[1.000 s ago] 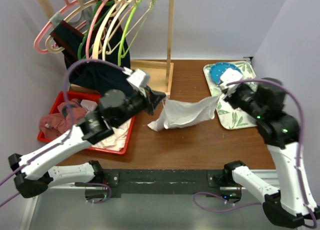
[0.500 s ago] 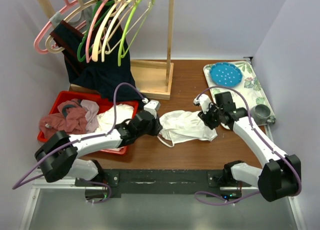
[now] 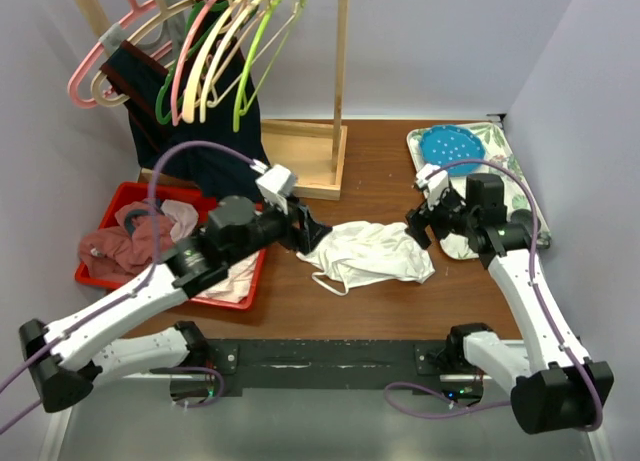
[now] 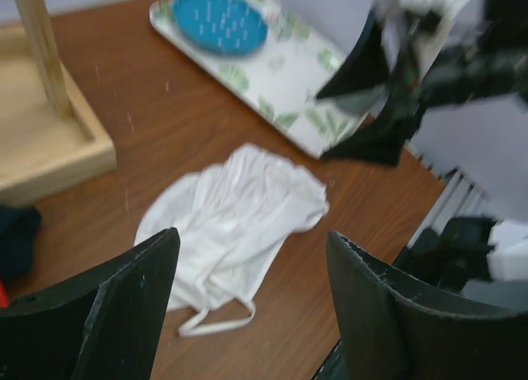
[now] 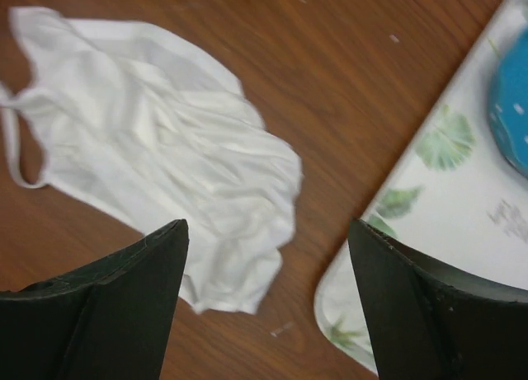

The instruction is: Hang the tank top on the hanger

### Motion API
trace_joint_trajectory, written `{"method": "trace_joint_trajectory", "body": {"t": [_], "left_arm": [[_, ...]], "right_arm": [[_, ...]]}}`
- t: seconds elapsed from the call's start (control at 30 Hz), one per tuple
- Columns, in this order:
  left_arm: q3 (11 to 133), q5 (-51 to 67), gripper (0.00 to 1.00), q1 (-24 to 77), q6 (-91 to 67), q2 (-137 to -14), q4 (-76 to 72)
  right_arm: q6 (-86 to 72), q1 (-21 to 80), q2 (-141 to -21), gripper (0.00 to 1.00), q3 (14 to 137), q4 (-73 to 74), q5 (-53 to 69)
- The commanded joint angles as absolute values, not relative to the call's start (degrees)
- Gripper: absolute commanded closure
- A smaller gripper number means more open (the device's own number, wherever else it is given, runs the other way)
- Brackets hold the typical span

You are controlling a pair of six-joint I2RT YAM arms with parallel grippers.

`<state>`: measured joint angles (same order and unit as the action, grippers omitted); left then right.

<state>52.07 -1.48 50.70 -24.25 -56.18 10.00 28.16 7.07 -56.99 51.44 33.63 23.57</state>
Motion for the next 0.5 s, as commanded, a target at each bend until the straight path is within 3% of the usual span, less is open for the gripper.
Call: {"method": "trace_joint_trajectory", "body": {"t": [0.0,0.2,0.47], "left_arm": [[68.1,-6.3,0.2,49.9,-15.3,-54.0,18.9],[92.3,-12.3,0.17,40.5,-10.9,-64.5,27.8],[116.6,-6.0,0.18,28.1,-15.1,-80.4,33.4]], "right_arm": [[29.4,7.1,-57.0,0.17,49.3,35.7,41.7],[30.6,7.1,-58.2,0.17,48.9,36.9,43.9],[31.6,7.1,-58.1,0.17,48.4,37.4,43.0]]}}
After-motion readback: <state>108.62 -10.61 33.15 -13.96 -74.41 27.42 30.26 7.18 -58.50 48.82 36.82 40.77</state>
